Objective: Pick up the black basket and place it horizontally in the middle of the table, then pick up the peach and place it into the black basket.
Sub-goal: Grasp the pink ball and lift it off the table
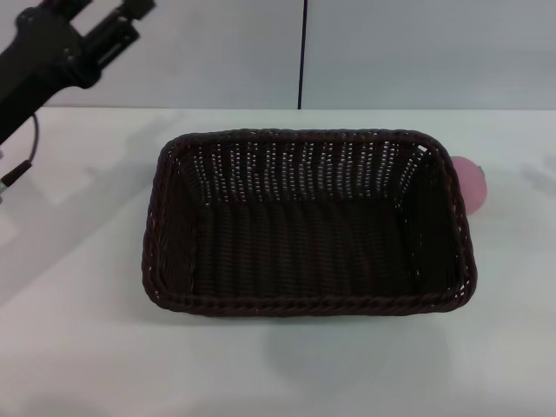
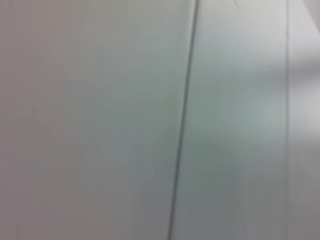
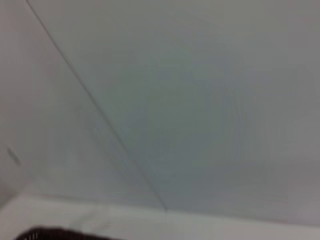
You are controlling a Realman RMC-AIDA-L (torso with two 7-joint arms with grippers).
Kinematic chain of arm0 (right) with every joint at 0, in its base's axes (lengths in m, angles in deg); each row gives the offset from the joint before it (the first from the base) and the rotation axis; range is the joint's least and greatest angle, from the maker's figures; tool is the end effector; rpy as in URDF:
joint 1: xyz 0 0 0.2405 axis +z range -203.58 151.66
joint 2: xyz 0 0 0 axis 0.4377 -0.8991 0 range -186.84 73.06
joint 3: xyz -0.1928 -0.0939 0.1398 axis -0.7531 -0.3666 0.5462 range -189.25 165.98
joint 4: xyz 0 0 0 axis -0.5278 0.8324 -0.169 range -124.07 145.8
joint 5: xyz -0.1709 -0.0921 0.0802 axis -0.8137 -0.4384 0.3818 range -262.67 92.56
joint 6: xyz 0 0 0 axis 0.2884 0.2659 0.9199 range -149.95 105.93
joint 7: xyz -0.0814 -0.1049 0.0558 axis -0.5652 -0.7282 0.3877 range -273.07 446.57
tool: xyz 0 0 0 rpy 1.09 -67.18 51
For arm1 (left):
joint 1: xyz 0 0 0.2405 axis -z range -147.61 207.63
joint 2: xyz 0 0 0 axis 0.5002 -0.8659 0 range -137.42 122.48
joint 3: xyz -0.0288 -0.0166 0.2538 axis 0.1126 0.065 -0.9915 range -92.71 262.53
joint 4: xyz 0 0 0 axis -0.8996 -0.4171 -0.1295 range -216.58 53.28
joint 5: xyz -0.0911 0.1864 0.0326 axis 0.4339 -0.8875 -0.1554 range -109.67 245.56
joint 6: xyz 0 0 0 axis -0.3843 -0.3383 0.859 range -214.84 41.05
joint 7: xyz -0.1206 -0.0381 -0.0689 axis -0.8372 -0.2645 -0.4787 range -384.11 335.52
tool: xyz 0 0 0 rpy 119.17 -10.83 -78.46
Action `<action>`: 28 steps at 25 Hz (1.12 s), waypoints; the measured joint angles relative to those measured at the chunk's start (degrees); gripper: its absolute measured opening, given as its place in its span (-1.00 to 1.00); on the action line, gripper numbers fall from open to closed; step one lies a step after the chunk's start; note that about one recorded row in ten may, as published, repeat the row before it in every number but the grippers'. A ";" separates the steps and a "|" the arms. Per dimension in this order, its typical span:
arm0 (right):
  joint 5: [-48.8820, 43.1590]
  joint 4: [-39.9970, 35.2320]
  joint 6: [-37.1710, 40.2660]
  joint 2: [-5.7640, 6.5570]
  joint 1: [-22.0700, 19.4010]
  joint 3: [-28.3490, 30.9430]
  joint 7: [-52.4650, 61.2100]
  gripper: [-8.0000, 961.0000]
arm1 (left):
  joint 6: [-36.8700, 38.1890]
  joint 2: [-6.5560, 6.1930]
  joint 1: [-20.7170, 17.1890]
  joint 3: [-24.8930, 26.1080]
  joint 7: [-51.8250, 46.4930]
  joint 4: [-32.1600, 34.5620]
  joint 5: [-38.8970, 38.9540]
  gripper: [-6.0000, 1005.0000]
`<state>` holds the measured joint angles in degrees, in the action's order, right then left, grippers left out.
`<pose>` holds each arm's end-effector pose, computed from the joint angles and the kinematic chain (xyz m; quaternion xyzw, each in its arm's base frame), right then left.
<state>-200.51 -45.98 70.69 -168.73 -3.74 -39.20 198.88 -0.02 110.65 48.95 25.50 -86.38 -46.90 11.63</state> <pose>0.3136 0.3205 0.1411 -0.8324 0.4192 0.2495 0.2629 -0.2493 0.3226 0.0513 -0.7875 -0.1493 -0.5088 0.3142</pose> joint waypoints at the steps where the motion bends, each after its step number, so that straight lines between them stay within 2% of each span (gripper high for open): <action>1: -2.54 -0.56 0.76 0.54 1.41 -0.02 1.75 0.33 | 0.13 0.00 -0.32 0.00 0.09 -0.21 0.44 0.33; 4: -8.54 -0.58 2.36 2.10 5.20 0.01 6.11 0.34 | 0.53 0.00 -1.31 0.00 0.15 -0.48 0.94 0.33; 6: -12.33 -0.83 2.62 2.58 7.50 -0.08 9.08 0.35 | 0.93 0.00 -2.02 -0.03 0.19 -0.50 0.99 0.33; 10: -15.49 -1.36 3.26 2.80 9.61 -0.66 10.41 0.36 | 1.07 0.00 -2.64 -0.12 0.21 -0.98 1.03 0.33; 16: -25.65 -1.23 2.76 3.26 14.49 -6.87 13.78 0.41 | 1.39 -0.08 -2.75 0.00 0.30 -2.81 1.19 0.33; 20: -29.93 -1.15 2.56 3.08 16.99 -9.11 14.55 0.47 | 1.46 -0.09 -2.72 0.00 0.25 -2.83 1.28 0.33; 21: -32.09 -1.10 1.78 2.62 18.32 -9.74 14.83 0.47 | 1.46 -0.08 -2.72 0.00 0.25 -2.84 1.29 0.33; 28: -33.97 0.14 -1.24 1.24 20.18 -13.60 14.69 0.42 | 1.46 -0.10 -2.76 0.02 0.27 -3.63 1.43 0.33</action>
<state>-234.48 -45.84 69.44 -167.49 16.44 -52.80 213.56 1.44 110.55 46.19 25.53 -86.11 -50.53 13.06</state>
